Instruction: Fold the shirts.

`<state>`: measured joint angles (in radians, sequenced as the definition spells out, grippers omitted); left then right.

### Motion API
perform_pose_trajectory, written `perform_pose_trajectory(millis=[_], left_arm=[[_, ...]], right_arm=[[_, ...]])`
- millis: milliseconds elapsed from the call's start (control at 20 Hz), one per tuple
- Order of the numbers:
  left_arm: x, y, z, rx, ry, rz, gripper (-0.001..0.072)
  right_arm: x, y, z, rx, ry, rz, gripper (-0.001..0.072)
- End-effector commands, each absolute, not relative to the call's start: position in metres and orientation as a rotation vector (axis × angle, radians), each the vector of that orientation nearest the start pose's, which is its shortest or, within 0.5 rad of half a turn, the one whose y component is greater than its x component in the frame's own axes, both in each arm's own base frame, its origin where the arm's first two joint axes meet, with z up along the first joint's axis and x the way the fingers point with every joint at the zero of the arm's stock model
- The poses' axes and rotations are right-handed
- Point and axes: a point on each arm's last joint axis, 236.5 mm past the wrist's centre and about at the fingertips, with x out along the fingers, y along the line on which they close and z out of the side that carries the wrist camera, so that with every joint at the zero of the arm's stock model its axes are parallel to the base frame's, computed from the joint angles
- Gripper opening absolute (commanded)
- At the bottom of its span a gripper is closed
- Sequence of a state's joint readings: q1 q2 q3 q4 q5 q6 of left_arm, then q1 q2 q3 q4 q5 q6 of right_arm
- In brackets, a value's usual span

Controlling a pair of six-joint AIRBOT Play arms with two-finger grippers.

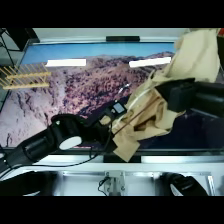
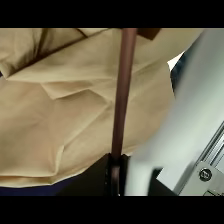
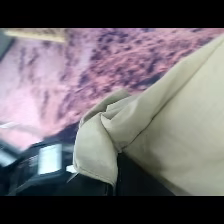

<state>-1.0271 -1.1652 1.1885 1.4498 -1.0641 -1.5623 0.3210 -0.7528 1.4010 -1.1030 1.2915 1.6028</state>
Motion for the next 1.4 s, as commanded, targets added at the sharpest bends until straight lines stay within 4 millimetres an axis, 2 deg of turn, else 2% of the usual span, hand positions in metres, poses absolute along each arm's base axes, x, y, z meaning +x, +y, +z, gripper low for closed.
perform_pose_trajectory(millis=[0, 150, 300, 400, 450, 600, 650, 700, 750, 800, 850, 950, 1050, 1150, 1250, 1350], left_arm=[[0.172, -0.355, 0.069, 0.522, 1.035, -1.043, 0.0046], [0.172, -0.358, 0.070, 0.466, 1.053, -1.004, 0.0045], [0.173, -0.360, 0.071, 0.458, 1.046, -1.003, 0.0046], [0.181, -0.371, 0.075, 0.425, 0.998, -1.009, 0.0045], [0.185, -0.377, 0.076, 0.397, 0.983, -1.004, 0.0045], [0.195, -0.397, 0.067, 0.294, 0.989, -0.968, 0.0045], [0.202, -0.406, 0.068, 0.252, 0.962, -0.962, 0.0045], [0.209, -0.416, 0.075, 0.209, 0.916, -0.966, 0.0045], [0.214, -0.423, 0.083, 0.171, 0.879, -0.968, 0.0045], [0.217, -0.427, 0.088, 0.145, 0.860, -0.968, 0.0045], [0.217, -0.427, 0.088, 0.145, 0.859, -0.968, 0.0045], [0.215, -0.423, 0.084, 0.169, 0.875, -0.966, 0.0045], [0.212, -0.419, 0.079, 0.187, 0.902, -0.961, 0.0045], [0.211, -0.417, 0.076, 0.200, 0.910, -0.959, 0.0046], [0.212, -0.413, 0.073, 0.224, 0.917, -0.951, 0.0045], [0.210, -0.402, 0.065, 0.287, 0.945, -0.937, 0.0045]], right_arm=[[0.257, 0.183, 0.299, 0.173, 0.660, 0.651, 0.0060], [0.264, 0.162, 0.284, 0.104, 0.693, 0.560, 0.0060], [0.274, 0.141, 0.277, 0.067, 0.699, 0.464, 0.0096], [0.273, 0.143, 0.278, 0.099, 0.706, 0.466, 0.0093], [0.269, 0.151, 0.280, 0.130, 0.713, 0.494, 0.0061], [0.253, 0.178, 0.287, 0.213, 0.735, 0.611, 0.0062], [0.249, 0.180, 0.286, 0.230, 0.755, 0.616, 0.0090], [0.248, 0.176, 0.281, 0.237, 0.782, 0.594, 0.0240], [0.249, 0.169, 0.274, 0.228, 0.802, 0.555, 0.0434], [0.251, 0.160, 0.269, 0.210, 0.814, 0.514, 0.0473], [0.254, 0.151, 0.266, 0.192, 0.816, 0.478, 0.0473], [0.259, 0.134, 0.273, 0.150, 0.777, 0.412, 0.0475], [0.264, 0.101, 0.294, 0.087, 0.704, 0.295, 0.0679], [0.263, 0.059, 0.307, 0.030, 0.677, 0.139, 0.0679], [0.253, 0.036, 0.285, -0.019, 0.774, 0.045, 0.0679], [0.254, 0.030, 0.256, -0.071, 0.854, 0.022, 0.0679]])
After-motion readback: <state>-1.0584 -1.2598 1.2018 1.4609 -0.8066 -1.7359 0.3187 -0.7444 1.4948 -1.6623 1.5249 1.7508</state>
